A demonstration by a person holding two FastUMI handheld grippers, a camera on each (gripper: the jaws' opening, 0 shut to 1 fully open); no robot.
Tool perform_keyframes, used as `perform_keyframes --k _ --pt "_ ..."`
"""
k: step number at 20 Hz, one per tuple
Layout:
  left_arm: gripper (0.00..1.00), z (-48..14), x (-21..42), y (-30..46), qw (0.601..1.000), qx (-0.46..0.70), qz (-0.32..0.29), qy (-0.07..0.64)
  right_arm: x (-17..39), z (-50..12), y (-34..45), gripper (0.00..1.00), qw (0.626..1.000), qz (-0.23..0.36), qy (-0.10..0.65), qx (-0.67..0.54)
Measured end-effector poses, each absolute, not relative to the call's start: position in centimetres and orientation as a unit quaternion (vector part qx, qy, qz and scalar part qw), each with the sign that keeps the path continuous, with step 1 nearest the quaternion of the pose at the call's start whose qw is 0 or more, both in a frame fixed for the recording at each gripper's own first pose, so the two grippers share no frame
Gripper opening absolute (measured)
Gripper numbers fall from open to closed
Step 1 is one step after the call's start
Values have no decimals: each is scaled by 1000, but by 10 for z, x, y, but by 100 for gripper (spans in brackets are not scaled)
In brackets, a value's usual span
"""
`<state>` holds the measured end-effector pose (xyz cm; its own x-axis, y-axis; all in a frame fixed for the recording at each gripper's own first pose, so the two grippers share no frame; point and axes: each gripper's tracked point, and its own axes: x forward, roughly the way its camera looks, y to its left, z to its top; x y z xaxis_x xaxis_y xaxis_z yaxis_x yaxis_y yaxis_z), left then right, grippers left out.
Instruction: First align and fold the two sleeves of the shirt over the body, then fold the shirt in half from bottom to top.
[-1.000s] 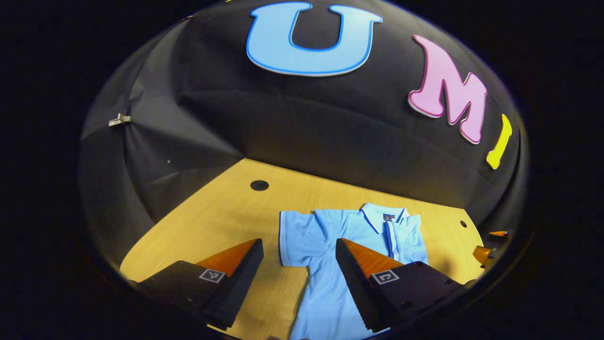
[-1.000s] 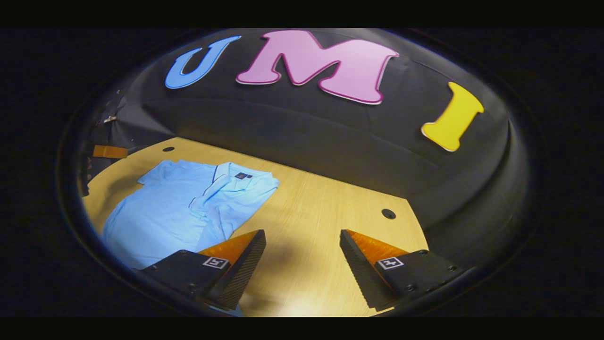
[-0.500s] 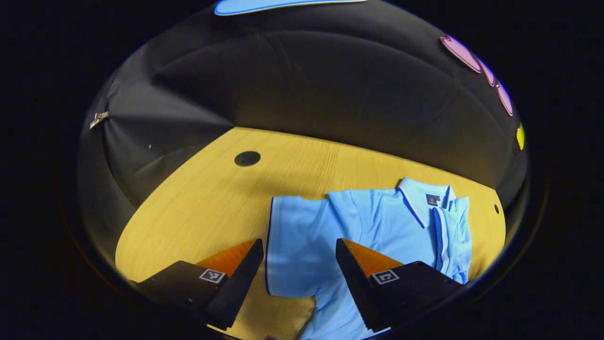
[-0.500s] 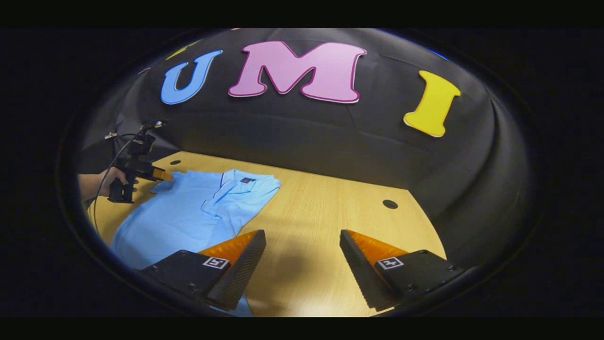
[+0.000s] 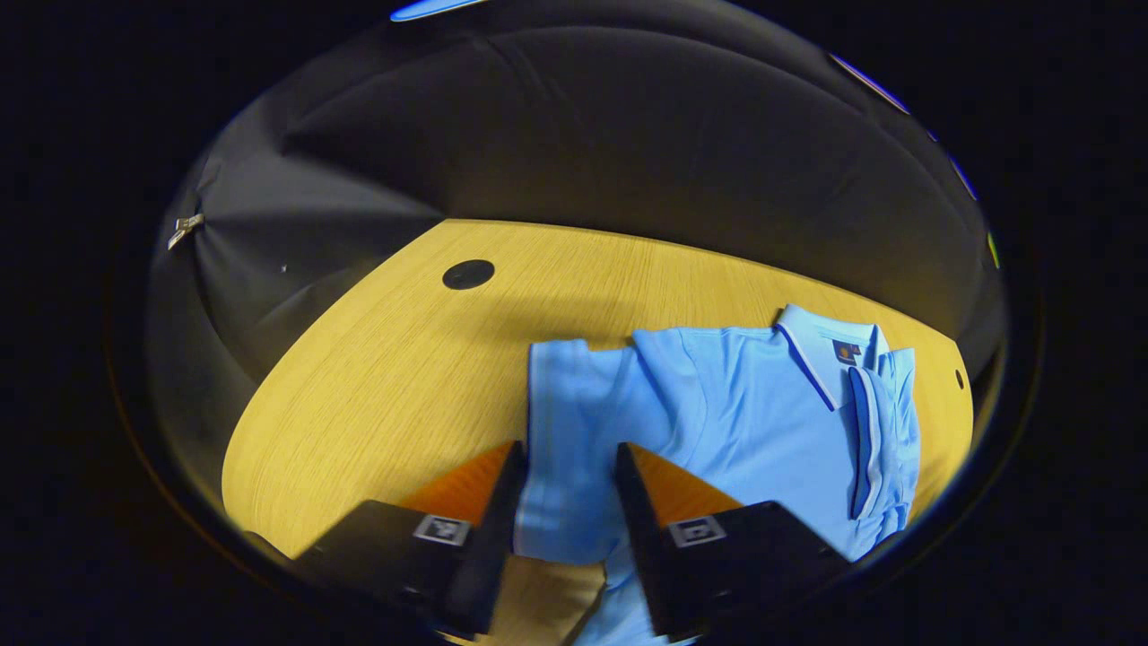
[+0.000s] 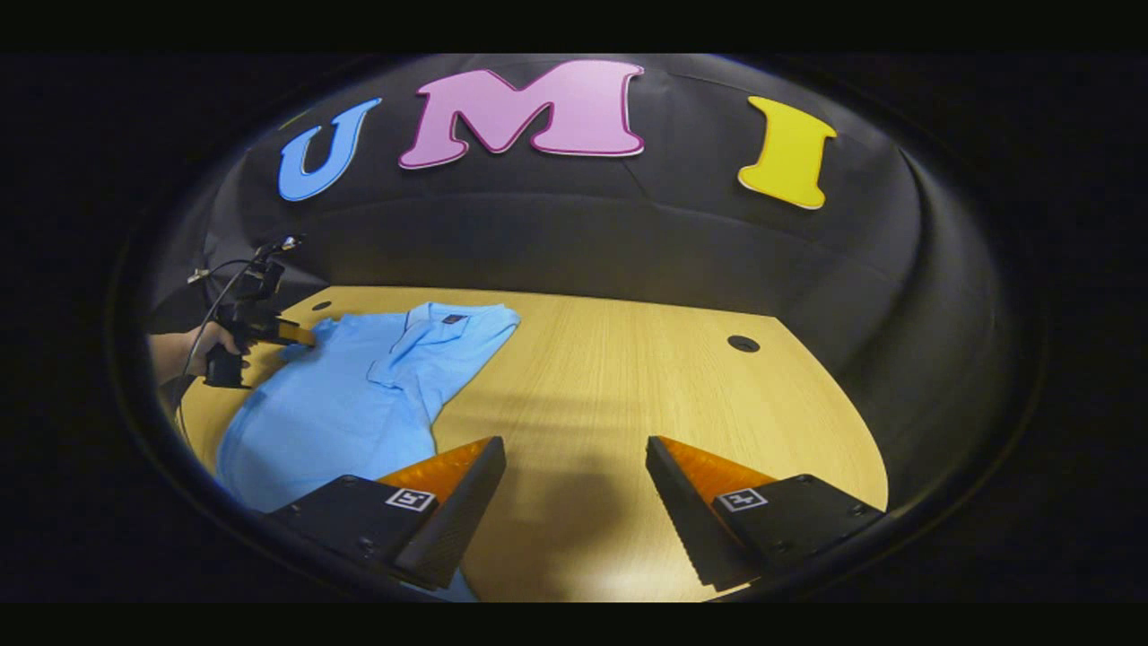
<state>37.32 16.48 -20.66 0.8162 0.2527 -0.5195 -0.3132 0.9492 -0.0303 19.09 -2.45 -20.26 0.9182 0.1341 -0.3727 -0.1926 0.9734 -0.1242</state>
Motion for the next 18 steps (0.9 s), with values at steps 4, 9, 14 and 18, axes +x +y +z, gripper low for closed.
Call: perform_keyframes --k 4,9,14,18 --pt "9 -204 381 152 956 -46 144 250 192 -215 -27 98 974 88 196 -79" --pt "6 -194 383 147 959 -39 159 230 187 -218 -27 98 973 94 195 -83" --pt "6 -157 382 116 972 -15 136 192 185 -217 -32 98 974 90 191 -83" --pt "6 -134 379 68 981 -6 92 173 180 -220 -34 98 974 86 194 -78"
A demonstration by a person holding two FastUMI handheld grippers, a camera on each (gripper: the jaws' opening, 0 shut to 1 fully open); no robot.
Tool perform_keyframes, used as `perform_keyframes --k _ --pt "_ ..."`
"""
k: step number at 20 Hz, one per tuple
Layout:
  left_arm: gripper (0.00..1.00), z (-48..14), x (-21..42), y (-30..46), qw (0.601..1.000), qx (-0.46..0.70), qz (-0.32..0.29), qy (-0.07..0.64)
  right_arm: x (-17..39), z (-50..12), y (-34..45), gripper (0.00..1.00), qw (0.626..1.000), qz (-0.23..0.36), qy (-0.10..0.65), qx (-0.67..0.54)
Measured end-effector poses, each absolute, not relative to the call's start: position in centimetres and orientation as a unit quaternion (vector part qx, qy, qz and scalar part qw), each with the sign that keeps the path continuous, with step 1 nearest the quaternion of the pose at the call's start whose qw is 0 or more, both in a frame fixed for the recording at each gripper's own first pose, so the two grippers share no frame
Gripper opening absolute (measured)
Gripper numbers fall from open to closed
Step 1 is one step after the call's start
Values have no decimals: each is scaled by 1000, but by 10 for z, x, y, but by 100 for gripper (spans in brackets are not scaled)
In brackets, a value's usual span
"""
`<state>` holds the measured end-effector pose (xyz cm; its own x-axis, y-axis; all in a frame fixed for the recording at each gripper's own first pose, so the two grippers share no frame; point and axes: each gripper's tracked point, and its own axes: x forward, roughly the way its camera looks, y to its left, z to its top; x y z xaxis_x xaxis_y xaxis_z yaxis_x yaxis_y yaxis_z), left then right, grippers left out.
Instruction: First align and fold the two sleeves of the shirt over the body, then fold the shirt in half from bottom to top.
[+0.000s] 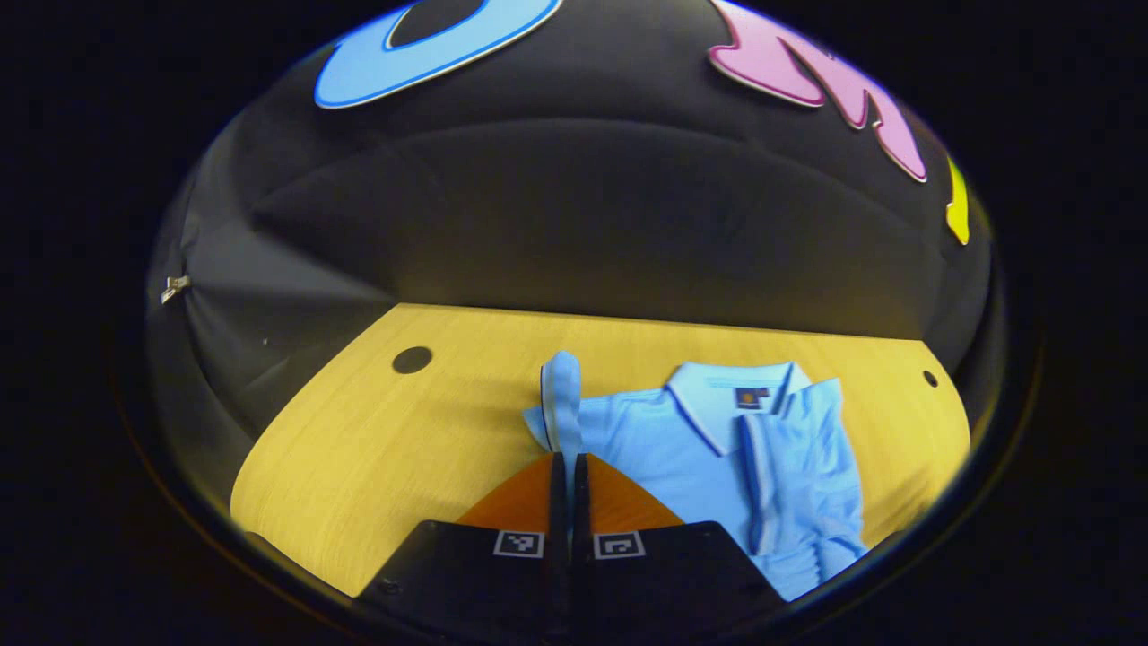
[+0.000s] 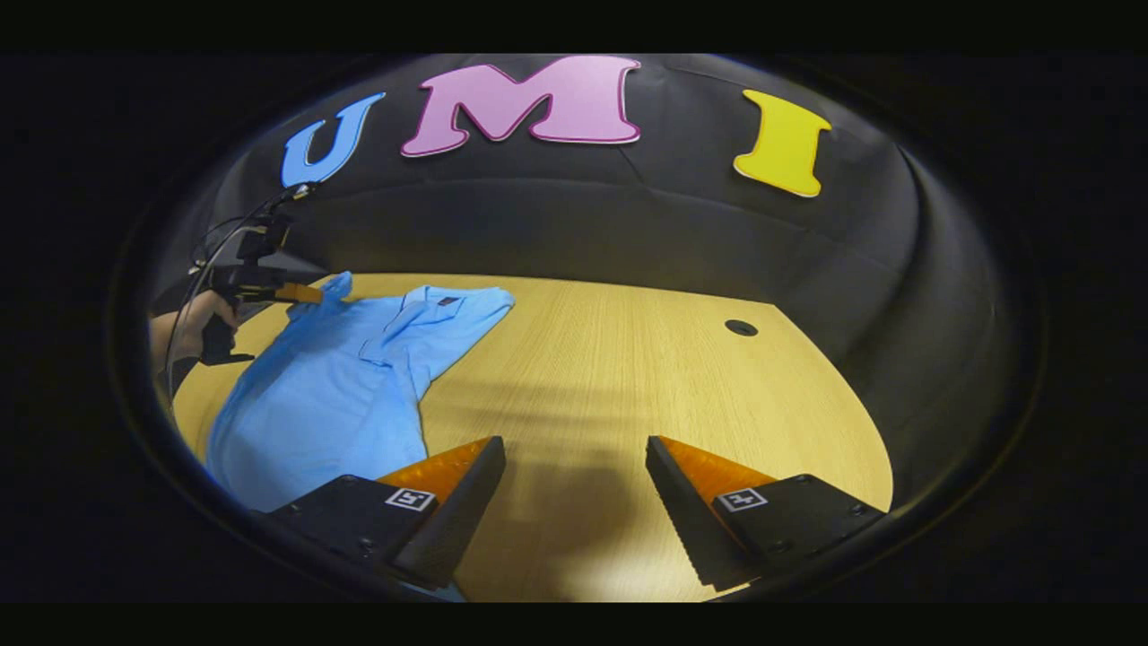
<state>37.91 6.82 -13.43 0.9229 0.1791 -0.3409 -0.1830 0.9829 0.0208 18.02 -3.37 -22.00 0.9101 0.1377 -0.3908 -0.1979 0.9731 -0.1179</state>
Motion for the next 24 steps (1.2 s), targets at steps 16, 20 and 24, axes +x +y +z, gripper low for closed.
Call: perform_keyframes --k 16,20,24 --pt "97 -110 223 -4 989 -14 -42 140 98 -208 -26 98 979 65 183 -66" --pt "96 -117 124 42 989 12 -17 148 59 -208 -24 97 978 55 193 -57" --pt "97 -143 49 66 985 -7 -7 175 15 -220 -20 97 974 47 216 -40"
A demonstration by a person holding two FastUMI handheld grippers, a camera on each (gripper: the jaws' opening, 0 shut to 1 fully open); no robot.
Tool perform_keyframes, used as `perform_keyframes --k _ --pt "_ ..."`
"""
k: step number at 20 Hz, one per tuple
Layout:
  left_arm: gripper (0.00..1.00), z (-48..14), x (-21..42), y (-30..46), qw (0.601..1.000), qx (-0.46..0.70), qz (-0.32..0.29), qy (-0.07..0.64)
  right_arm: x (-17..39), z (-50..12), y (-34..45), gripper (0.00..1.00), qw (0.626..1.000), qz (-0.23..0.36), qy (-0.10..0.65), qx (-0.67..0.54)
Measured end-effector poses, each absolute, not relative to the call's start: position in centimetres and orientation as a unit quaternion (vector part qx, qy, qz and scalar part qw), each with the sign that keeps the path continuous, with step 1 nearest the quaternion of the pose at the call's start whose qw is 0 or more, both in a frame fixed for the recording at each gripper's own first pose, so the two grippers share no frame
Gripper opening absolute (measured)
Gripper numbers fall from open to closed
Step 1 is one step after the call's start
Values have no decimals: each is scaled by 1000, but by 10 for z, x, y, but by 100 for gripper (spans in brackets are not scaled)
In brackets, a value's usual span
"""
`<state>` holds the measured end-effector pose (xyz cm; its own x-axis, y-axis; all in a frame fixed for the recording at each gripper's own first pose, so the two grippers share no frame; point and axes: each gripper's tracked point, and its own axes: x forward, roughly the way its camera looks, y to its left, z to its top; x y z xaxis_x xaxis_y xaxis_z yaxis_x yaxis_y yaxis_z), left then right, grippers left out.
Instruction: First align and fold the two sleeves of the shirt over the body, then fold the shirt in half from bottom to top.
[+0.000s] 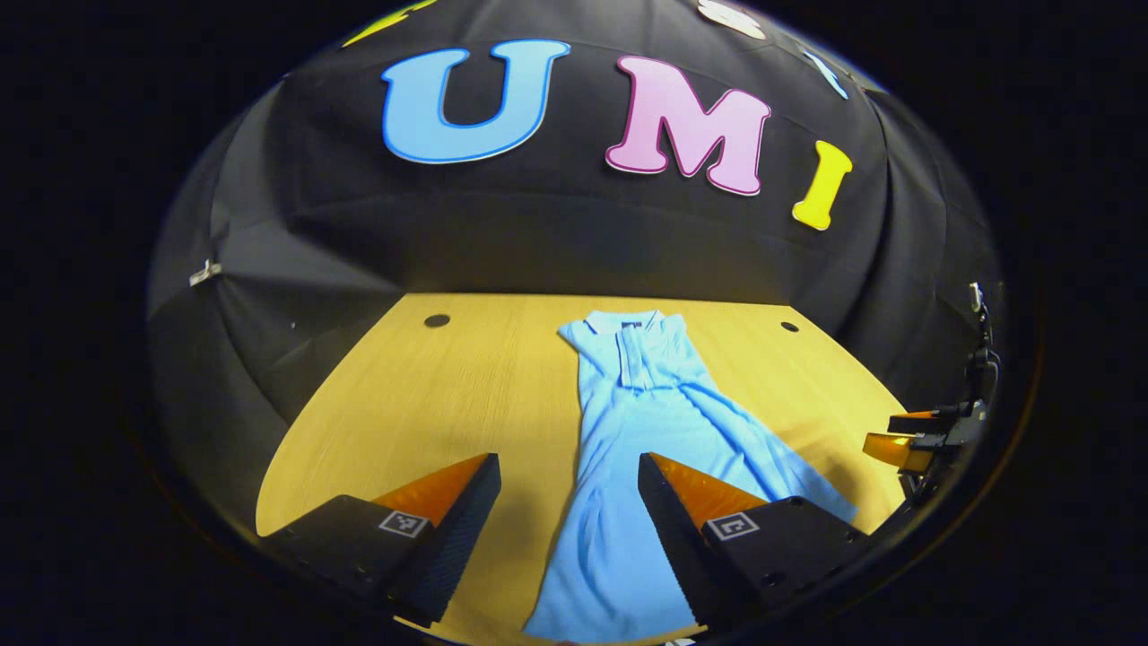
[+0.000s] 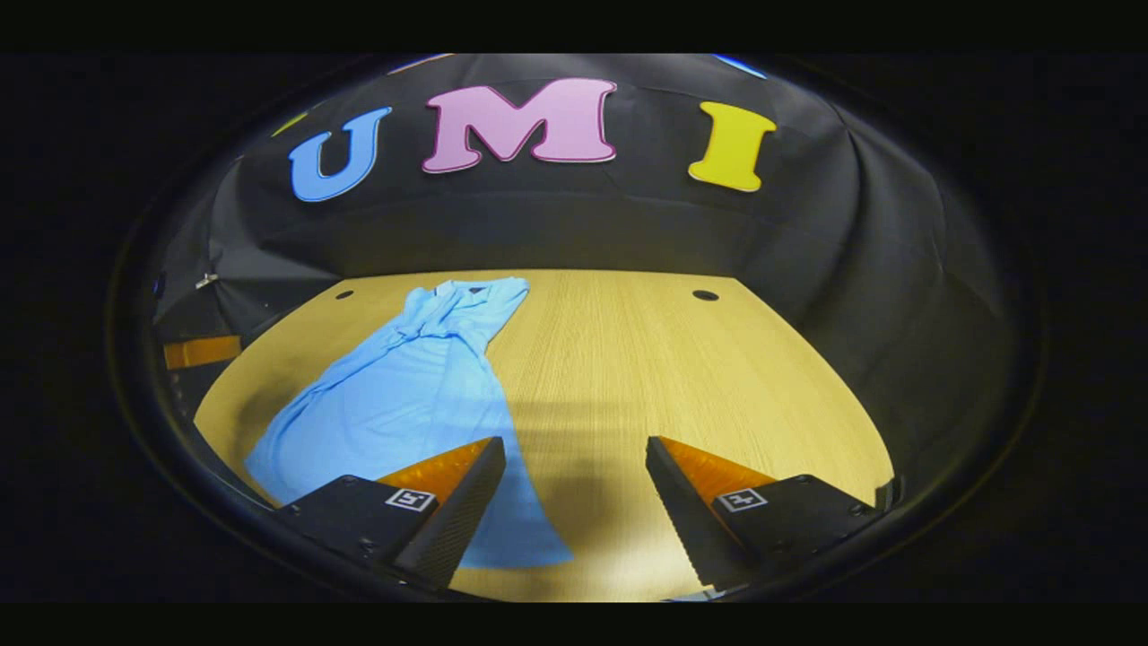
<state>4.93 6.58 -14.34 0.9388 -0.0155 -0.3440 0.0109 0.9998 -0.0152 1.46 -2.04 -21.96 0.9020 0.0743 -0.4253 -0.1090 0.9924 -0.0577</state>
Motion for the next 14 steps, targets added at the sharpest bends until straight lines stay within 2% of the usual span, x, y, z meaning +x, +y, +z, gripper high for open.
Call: perform_keyframes --k 7,14 --pt "97 -239 -26 64 961 -19 -1 275 -46 -268 -8 97 958 41 283 -12" --pt "97 -275 -20 59 948 9 20 317 -45 -304 5 97 947 27 319 15"
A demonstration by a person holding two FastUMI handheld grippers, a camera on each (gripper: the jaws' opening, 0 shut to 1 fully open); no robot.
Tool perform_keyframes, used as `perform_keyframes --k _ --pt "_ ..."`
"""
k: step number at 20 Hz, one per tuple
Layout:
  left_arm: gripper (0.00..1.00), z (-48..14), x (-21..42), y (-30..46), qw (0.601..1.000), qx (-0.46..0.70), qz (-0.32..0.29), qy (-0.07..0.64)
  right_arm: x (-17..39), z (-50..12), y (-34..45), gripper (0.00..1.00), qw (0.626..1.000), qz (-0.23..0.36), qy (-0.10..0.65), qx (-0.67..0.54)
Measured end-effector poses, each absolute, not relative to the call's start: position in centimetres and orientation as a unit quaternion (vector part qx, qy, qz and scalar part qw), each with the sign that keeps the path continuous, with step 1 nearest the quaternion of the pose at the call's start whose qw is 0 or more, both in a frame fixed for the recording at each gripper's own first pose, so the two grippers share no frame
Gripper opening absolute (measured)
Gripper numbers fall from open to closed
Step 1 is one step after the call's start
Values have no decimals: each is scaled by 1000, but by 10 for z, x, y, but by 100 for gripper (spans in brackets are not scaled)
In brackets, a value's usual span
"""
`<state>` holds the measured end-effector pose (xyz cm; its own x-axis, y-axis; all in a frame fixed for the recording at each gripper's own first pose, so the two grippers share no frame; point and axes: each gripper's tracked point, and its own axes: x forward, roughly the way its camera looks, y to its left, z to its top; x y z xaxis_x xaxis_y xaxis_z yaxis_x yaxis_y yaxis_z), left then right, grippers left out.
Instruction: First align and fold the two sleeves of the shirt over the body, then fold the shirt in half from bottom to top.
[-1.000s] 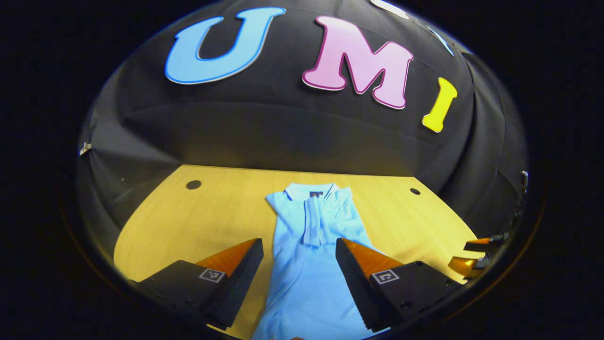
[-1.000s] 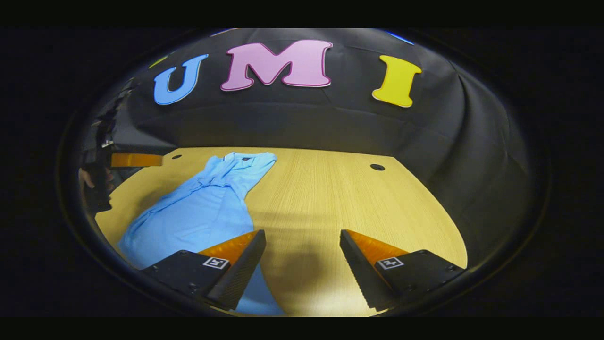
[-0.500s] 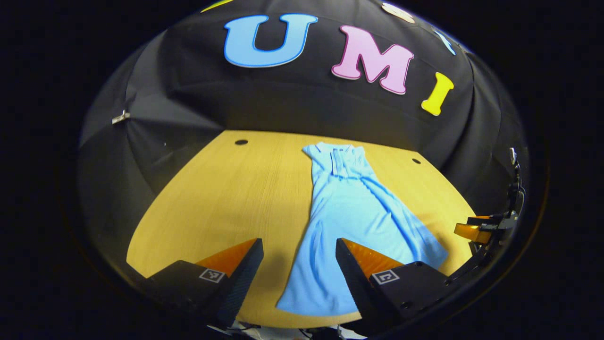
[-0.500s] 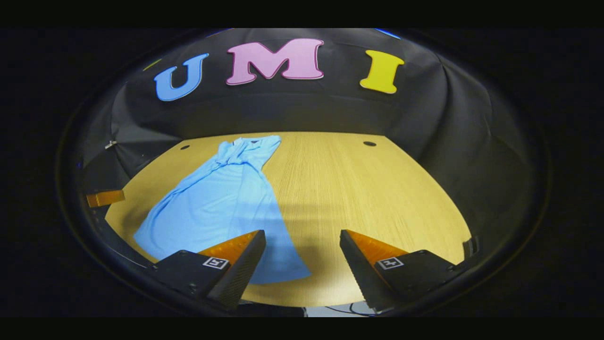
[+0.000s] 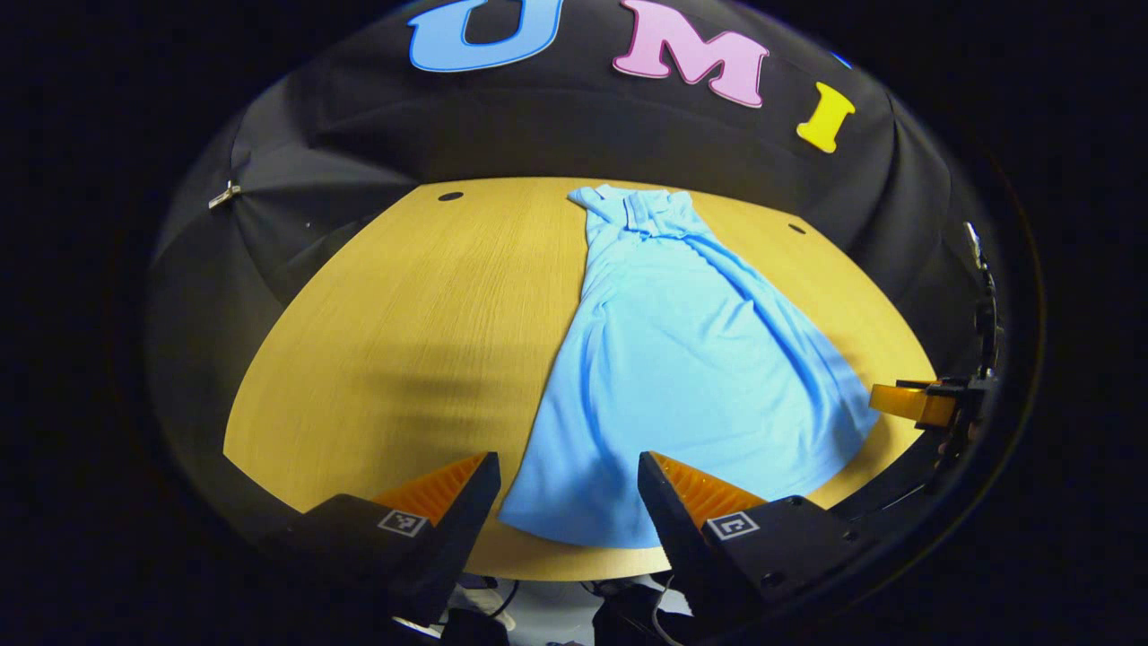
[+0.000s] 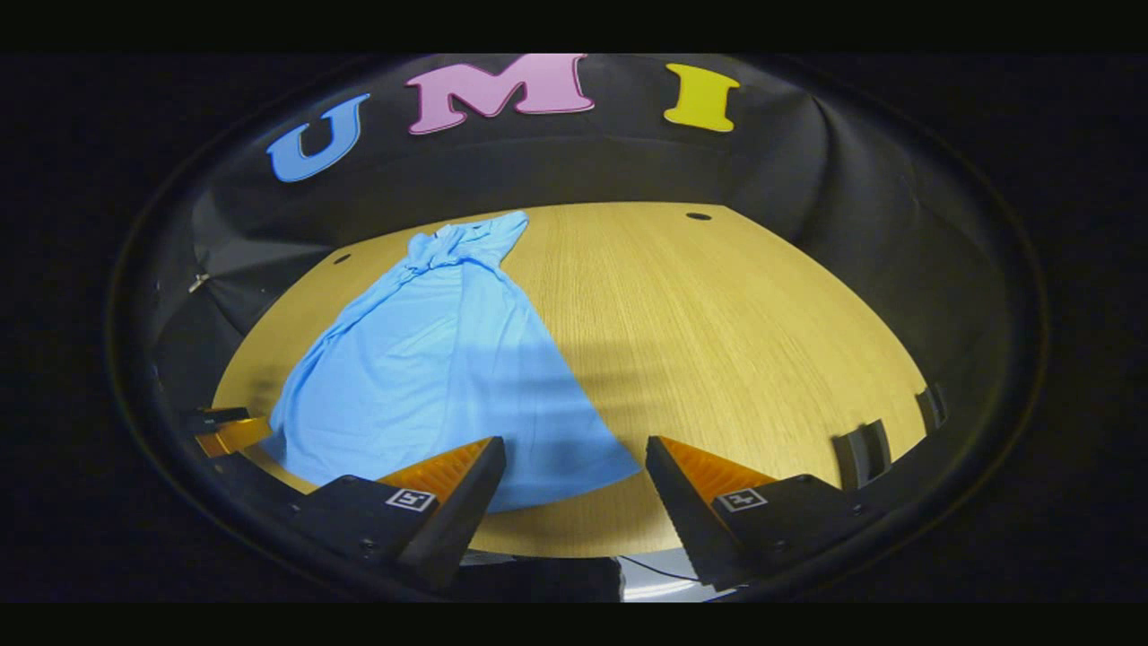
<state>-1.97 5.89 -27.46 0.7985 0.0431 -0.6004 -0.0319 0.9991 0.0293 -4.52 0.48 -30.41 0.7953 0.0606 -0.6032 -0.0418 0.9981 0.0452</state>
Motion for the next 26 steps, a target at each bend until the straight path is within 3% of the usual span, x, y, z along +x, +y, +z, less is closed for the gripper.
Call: perform_keyframes --k 4,5,6,10,11,12,13,14,15,16,17,18,19,22,23,26 --pt "97 -293 -21 56 940 9 26 340 -39 -320 3 97 942 20 334 -3" --pt "92 -297 -23 57 938 17 29 345 -39 -323 2 98 942 20 335 -14" --pt "98 -297 -25 56 939 28 26 340 -40 -326 3 97 940 25 338 -24" --pt "99 -299 -20 44 940 39 4 339 -39 -326 6 96 938 28 345 -24" --pt "95 -299 -19 39 939 39 3 341 -39 -326 9 93 936 30 351 -25" --pt "91 -300 -17 33 939 41 -2 342 -39 -326 14 77 935 34 351 -26" --pt "80 -301 -17 27 938 48 -11 342 -40 -328 16 72 934 35 354 -30" --pt "58 -302 -17 21 938 55 -18 342 -42 -327 18 53 934 37 354 -35" --pt "46 -302 -15 18 937 62 -20 343 -42 -330 26 53 932 48 358 -33" --pt "34 -303 -16 14 936 64 -25 345 -42 -329 25 37 934 40 354 -33" --pt "29 -302 -16 10 937 60 -28 344 -42 -330 26 21 934 37 353 -39" --pt "15 -301 -15 10 938 53 -25 342 -43 -330 27 14 936 40 347 -41" --pt "10 -301 -15 10 938 42 -24 342 -44 -329 31 7 936 44 347 -35" --pt "6 -298 -16 2 944 -8 -35 329 -45 -329 39 0 937 61 345 -1" --pt "6 -292 -17 6 948 -16 -26 317 -45 -329 38 5 937 62 342 -1" --pt "6 -287 -22 8 952 -35 -16 304 -44 -319 33 5 941 64 332 1"
